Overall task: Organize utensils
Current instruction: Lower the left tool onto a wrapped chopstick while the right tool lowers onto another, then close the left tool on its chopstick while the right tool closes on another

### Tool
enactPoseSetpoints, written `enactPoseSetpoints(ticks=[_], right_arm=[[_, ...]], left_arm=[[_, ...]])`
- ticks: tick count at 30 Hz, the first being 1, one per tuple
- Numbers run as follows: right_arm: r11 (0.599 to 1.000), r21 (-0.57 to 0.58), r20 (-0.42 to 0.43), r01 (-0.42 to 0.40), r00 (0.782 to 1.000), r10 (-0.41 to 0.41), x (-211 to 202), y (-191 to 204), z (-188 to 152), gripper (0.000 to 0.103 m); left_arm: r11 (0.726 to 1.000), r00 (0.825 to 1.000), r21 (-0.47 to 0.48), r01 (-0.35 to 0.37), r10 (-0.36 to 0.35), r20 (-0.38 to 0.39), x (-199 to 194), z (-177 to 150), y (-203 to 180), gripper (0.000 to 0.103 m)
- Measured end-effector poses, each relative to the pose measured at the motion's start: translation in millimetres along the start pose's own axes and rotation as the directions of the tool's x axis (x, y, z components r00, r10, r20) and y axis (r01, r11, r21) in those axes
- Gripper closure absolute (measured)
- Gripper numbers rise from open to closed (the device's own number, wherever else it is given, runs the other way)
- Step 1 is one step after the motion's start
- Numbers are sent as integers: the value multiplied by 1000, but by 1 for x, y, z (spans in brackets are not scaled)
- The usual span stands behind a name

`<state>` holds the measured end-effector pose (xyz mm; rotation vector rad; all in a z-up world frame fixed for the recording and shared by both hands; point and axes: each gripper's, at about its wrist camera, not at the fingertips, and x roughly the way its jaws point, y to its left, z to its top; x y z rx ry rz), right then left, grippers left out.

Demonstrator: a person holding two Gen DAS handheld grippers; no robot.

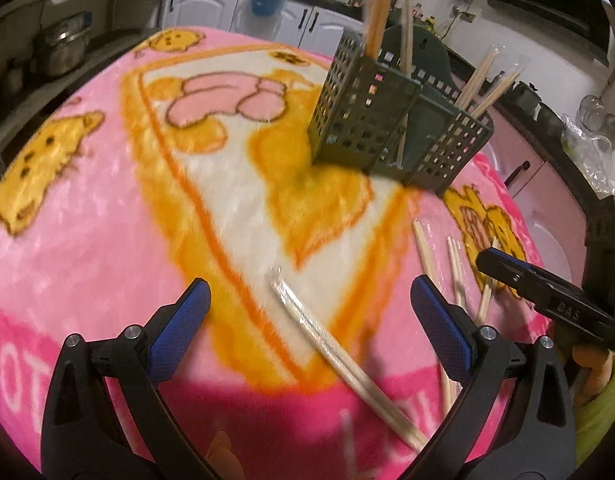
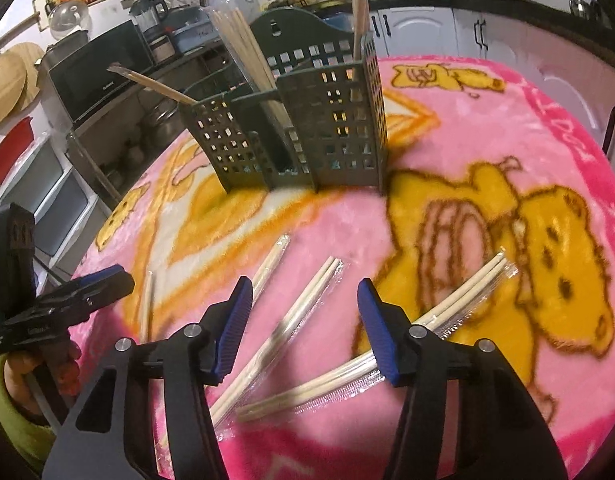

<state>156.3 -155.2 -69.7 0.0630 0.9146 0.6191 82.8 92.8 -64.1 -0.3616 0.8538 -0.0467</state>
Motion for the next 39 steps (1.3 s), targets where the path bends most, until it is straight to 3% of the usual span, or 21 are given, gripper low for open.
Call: enactPoseSetpoints(ticks=[5,10,17,22,28,31,36,39], right_arm=[[1000,22,-33,-15,999,16,10,-4,4,60],[998,52,-68,-19,997,23,20,-11,7,65],[993,105,-98,-47,994,57,31,-21,13,70],[993,108,-108,-43,993,55,36,-24,19,74],[997,71,-115,-11,993,19,39,-20,21,80],[998,61,-114,5,994,2,40,-18,22,85],[998,52,-101,20,995,-15,39,-16,23,89],[998,61,-94,15,996,-9,38,-17,25,91]], left_arm=[[998,998,-55,37,-40,-49,9,2,7,19],[996,997,-81,25,-31,-72,15,4,8,25],[994,995,-105,27,-36,-89,14,3,6,44],[990,991,-125,59,-73,-110,14,1,5,46],[995,992,-101,22,-35,-125,22,3,2,48],[996,992,-87,-9,-2,-128,25,7,0,56],[995,989,-75,-64,53,-136,31,15,6,91],[996,990,-69,-52,43,-134,33,19,8,94]])
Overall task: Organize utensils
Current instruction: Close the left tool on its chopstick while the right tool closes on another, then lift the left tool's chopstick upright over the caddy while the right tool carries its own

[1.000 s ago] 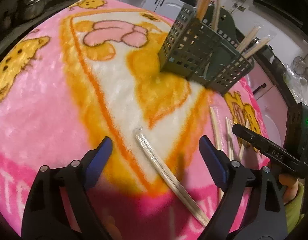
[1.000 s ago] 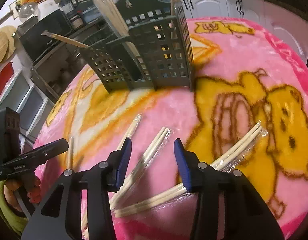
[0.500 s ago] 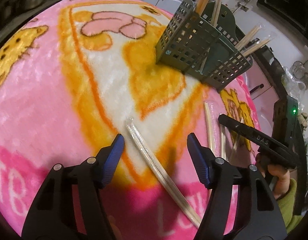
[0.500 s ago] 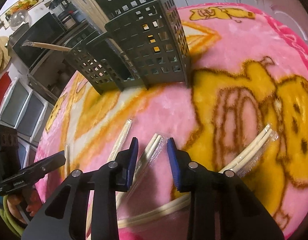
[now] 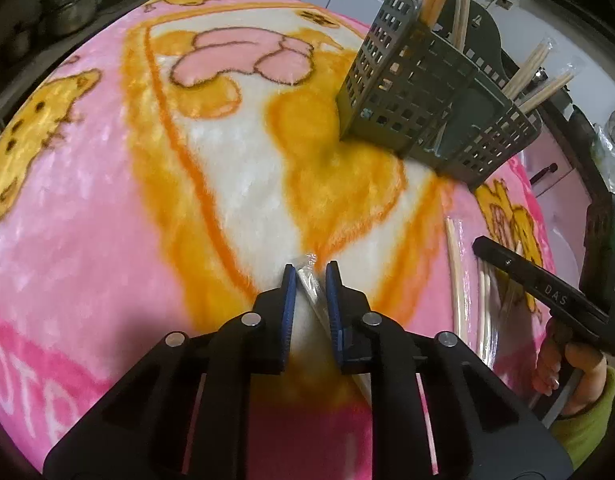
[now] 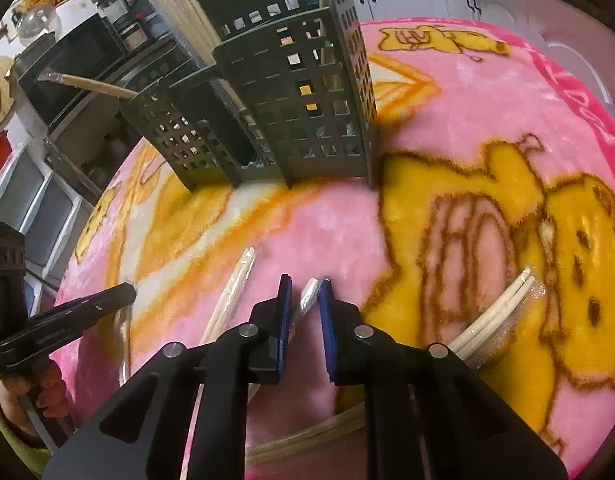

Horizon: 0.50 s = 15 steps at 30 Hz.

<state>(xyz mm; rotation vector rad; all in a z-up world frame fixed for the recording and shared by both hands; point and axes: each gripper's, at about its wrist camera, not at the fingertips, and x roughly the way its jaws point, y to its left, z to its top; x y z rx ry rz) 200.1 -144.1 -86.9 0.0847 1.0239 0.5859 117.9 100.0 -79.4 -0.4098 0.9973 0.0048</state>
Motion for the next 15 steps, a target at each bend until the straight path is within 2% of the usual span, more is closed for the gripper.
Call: enactPoseSetpoints(ticks=[5,15], right_arm=[[999,8,54,-32,998,32,-15,0,5,93],[997,-53,231,-54,971,65,-85,15,19,97]], left_arm=[[998,997,0,70,-70,33,-7,9,-1,97],[971,977,200,128,-158,142,-47,40,-67,100]])
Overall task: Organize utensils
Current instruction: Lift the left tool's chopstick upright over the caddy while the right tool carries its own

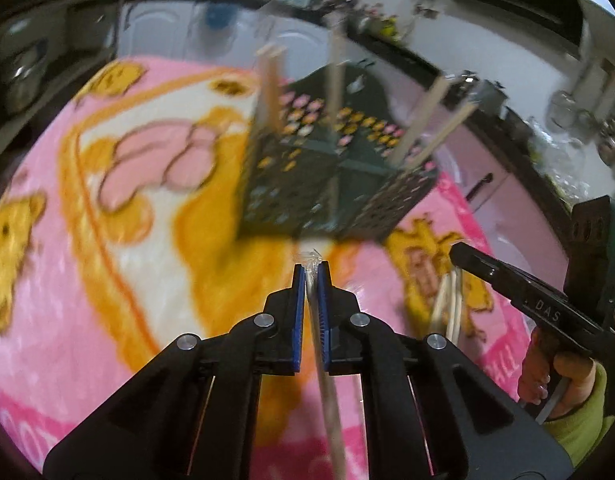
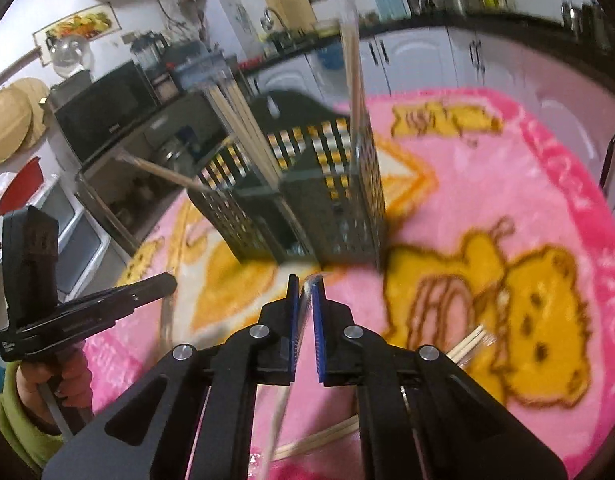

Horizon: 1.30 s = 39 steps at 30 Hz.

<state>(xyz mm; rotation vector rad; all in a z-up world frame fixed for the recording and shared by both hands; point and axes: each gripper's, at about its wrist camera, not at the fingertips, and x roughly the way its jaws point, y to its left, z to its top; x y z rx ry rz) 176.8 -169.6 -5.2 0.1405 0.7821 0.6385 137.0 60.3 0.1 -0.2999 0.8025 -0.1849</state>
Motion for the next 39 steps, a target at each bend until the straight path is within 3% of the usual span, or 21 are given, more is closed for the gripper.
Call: enactPoseSetpoints(ticks=[10,24,30,39], right_arm=[[999,-45,143,11,990,-5,-50,12,12,98],[996,-77,295,55,955,-30,-98,16,29,98],[994,-87,342,65,939,-32,-116,19,41,98],[991,-113,394,69,919,-19,-129,25,60,98]], left_arm=[[994,996,102,49,-56,62,-15,26,-46,100],[981,986,176,79,-103,133,-35,58,-83,100],[975,974,206,81,-121,191,-50,78,-96,100],[972,953,235,25,-94,289,-64,106,-110,100]])
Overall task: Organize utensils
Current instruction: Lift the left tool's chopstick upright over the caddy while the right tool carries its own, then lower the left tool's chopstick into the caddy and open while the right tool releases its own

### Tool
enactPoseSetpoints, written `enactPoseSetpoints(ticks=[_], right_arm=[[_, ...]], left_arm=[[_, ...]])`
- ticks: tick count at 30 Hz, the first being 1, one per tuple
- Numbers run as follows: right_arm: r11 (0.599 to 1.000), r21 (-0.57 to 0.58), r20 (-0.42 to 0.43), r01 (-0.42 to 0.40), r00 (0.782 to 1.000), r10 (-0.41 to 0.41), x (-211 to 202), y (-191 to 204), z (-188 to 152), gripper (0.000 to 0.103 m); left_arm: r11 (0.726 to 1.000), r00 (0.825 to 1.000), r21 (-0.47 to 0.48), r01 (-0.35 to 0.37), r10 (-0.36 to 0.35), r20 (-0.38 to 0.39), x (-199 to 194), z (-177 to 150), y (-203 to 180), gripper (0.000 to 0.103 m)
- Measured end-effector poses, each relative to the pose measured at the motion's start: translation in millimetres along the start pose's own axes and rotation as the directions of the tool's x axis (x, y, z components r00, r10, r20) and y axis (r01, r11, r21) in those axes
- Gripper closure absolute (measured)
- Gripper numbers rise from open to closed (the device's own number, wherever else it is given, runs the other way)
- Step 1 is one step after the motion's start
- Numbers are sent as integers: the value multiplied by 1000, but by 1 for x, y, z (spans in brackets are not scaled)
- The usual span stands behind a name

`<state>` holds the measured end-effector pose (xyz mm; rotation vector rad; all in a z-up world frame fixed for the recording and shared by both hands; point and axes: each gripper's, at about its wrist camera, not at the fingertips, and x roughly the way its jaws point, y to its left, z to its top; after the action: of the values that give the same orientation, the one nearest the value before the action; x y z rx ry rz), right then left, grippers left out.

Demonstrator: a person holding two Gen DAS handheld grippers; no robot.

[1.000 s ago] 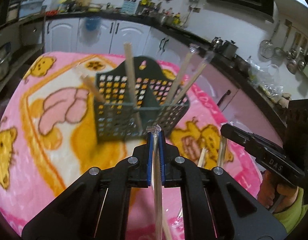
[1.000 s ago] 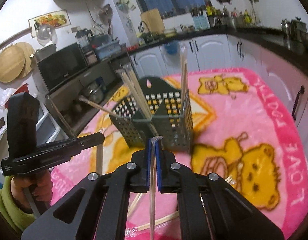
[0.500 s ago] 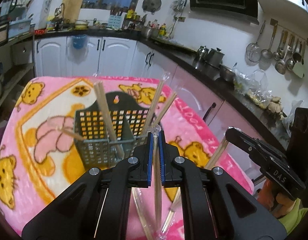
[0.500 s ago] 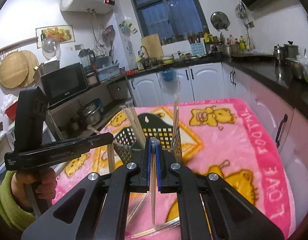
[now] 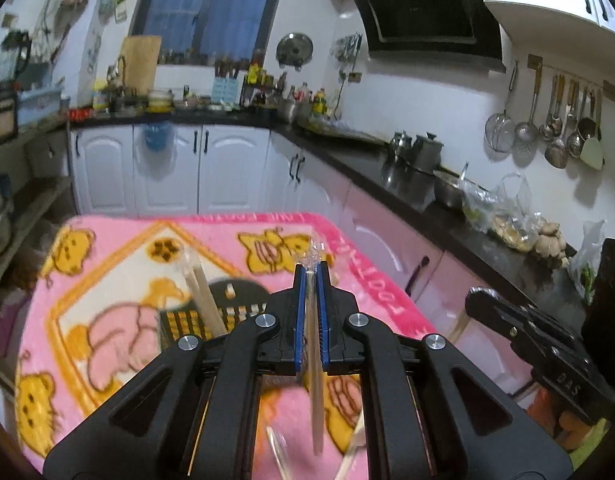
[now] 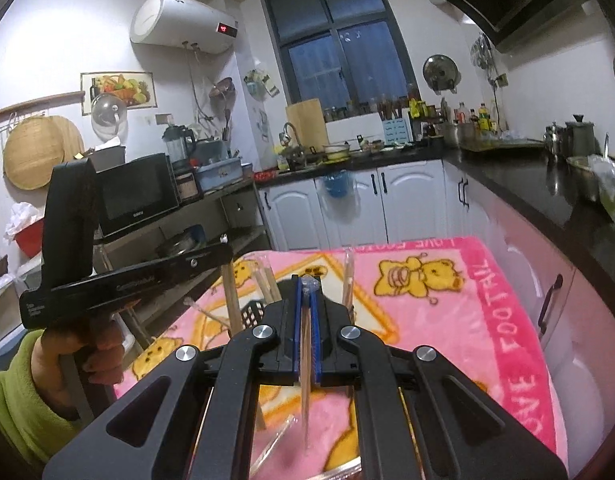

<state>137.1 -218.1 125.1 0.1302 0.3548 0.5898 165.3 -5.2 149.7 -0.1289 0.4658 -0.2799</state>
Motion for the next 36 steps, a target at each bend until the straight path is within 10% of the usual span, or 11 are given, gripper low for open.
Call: enactPoseSetpoints(ticks=[36], right_arm=[[1000,-10,90,13,996,-12,86,-7,77,98]], left_arm=[[982,974,2,-188,186,133,53,54,32,100]])
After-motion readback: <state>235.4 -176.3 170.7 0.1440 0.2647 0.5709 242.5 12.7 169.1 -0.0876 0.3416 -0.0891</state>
